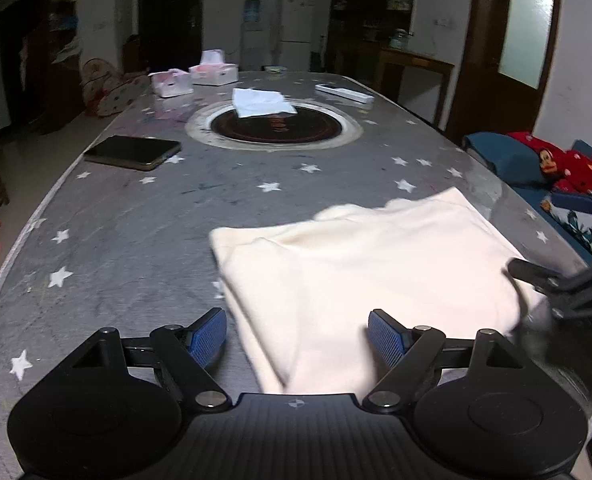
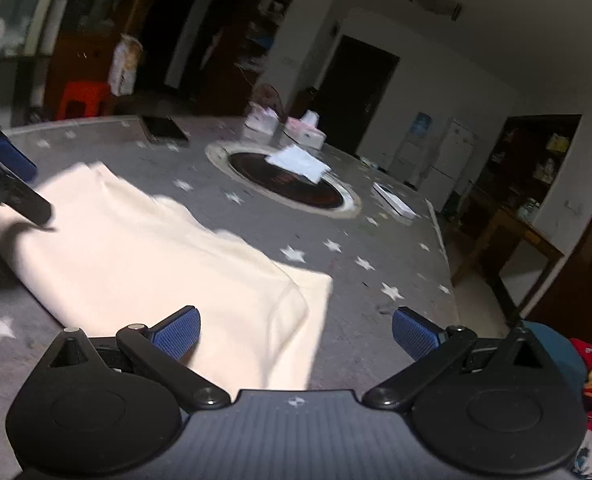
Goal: Fold clothes
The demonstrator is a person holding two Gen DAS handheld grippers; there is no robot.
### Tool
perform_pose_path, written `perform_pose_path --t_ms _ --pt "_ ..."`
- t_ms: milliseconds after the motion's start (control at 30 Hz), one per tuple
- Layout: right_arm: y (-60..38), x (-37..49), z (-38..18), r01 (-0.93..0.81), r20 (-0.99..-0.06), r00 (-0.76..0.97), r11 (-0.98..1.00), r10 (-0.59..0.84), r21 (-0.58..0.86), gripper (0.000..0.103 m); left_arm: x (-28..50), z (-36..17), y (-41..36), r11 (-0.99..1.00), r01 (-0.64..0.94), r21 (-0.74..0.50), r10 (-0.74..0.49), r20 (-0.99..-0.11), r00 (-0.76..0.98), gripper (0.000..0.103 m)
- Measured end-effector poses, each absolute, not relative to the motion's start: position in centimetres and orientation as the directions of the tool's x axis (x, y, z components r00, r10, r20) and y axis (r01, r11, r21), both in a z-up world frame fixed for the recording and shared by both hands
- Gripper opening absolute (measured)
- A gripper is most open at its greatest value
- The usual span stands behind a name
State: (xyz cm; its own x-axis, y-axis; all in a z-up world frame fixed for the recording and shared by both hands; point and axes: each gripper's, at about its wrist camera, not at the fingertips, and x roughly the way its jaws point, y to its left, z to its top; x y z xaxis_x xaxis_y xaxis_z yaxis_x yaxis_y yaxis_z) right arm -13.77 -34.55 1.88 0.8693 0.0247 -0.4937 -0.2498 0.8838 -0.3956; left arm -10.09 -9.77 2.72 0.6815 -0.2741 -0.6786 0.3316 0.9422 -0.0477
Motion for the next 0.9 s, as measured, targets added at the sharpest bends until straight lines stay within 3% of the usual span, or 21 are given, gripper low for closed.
perform_pose_path --t_ms 400,467,900 --pt "-37.0 -15.4 1.3 -0.196 -0.561 0.828 0.930 -0.014 -0.312 0.103 -9.4 1.8 -8.7 0.940 0.332 -0.074 -0.285 -0.704 0.651 0.082" --pt "-37.1 -15.7 1.9 -0.168 -0.535 0.845 0.938 -0.021 -0.302 0.103 -9.3 1.8 -8.6 0.942 0.327 -0.074 -0.282 -0.704 0.652 0.081" --pt "-36.9 -13.4 1.7 -0.187 -0.567 0.822 0.922 -0.041 -0.338 0.103 -8.7 2.1 -7.9 0.953 0.295 -0.073 -0.258 -0.706 0.659 0.082"
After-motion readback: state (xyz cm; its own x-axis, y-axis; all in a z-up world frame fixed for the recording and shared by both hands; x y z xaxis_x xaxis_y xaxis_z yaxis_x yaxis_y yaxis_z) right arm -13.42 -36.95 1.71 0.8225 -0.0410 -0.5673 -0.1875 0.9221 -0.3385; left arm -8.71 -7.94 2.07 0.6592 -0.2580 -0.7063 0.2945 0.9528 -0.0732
